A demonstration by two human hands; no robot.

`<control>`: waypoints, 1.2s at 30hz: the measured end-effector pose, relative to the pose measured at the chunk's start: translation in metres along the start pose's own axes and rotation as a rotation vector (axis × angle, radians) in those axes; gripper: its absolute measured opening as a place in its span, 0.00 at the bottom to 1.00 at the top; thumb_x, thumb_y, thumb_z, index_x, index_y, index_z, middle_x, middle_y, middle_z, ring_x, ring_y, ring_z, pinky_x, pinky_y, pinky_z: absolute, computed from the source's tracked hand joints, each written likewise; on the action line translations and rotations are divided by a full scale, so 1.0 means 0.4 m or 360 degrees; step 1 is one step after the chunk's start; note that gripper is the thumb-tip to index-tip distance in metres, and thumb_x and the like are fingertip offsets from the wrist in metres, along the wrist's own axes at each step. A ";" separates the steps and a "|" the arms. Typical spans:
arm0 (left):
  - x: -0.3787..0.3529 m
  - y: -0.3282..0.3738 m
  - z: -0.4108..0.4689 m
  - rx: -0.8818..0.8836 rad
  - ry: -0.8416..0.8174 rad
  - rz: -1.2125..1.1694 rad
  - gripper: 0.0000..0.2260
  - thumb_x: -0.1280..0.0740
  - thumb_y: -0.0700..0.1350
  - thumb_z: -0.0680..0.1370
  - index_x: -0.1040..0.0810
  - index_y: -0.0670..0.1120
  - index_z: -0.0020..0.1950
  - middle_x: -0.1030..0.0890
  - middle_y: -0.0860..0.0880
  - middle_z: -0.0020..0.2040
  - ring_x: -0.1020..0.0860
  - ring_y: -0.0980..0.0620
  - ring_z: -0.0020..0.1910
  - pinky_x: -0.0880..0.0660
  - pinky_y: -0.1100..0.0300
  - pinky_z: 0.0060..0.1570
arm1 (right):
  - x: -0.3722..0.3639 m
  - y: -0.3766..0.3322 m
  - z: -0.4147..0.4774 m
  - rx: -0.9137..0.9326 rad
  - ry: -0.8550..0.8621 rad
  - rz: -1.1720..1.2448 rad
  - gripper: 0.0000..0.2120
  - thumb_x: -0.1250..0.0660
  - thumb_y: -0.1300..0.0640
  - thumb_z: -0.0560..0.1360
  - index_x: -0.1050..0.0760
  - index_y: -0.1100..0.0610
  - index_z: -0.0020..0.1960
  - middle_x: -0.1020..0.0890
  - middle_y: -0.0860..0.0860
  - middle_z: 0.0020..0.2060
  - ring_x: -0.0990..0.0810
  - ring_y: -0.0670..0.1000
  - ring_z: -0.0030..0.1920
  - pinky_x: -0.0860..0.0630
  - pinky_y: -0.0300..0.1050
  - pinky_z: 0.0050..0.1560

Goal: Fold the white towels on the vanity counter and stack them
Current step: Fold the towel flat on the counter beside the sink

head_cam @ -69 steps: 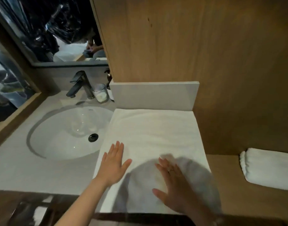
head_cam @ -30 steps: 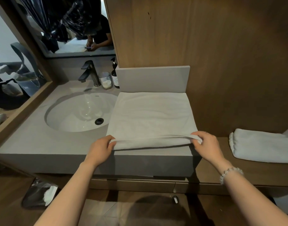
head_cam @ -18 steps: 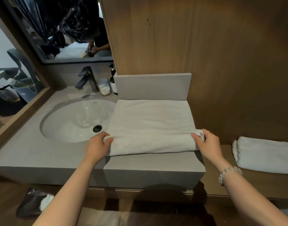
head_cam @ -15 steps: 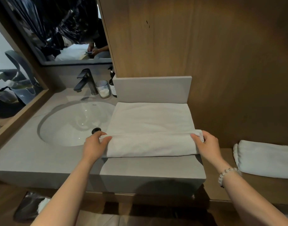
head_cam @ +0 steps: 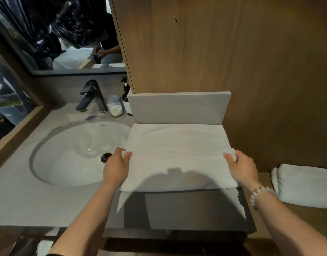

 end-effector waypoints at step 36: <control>-0.319 0.212 -0.113 -0.0690 -0.0567 0.0618 0.26 0.54 0.56 0.82 0.55 0.49 0.77 0.56 0.50 0.78 0.58 0.49 0.77 0.66 0.55 0.68 | -0.266 -0.260 -0.099 0.0983 -0.0332 -0.0674 0.27 0.50 0.42 0.80 0.46 0.51 0.76 0.45 0.48 0.76 0.45 0.51 0.76 0.56 0.42 0.70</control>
Point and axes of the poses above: each hand's wrist, its own z-axis towards the middle knuckle, its own x-axis out of the back of the hand, y = z × x, the point moved 9 cm from there along z, towards the middle knuckle
